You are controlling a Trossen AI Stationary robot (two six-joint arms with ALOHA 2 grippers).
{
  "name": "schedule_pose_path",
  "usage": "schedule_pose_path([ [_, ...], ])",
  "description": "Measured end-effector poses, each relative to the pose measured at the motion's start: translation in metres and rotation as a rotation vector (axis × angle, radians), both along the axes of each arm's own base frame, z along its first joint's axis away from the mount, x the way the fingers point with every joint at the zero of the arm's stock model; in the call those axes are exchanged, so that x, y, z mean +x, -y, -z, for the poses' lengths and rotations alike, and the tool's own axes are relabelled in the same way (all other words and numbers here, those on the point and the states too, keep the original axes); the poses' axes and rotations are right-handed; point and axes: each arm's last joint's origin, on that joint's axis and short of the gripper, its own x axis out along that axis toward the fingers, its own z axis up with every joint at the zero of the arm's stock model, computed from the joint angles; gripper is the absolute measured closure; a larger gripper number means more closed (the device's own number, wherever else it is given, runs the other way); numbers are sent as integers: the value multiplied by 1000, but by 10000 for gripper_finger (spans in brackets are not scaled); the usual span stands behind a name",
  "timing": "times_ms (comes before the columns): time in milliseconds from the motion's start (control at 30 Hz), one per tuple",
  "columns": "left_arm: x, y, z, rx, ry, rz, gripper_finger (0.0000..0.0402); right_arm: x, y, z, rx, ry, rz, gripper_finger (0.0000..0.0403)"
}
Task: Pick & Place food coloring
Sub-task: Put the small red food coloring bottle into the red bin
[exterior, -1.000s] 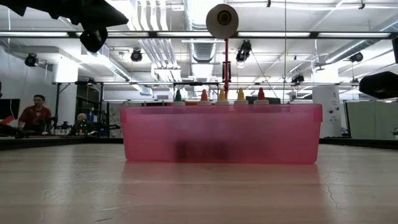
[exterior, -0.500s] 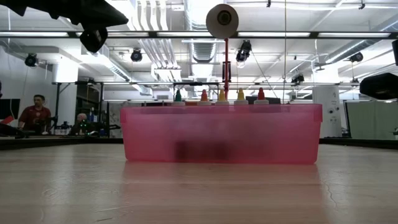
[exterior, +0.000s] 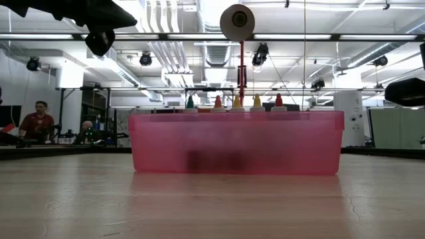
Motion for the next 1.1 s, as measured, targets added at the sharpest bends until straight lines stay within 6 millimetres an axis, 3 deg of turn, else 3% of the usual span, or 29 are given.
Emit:
schedule_pose_path([
  [533,0,0,0,0,0,-1,402,0,-1,-2,32,-22,7,337],
  [767,0,0,0,0,0,-1,402,6,-5,-18,49,-17,51,338],
  [1100,0,0,0,0,0,-2,402,16,8,-42,28,-86,102,339],
])
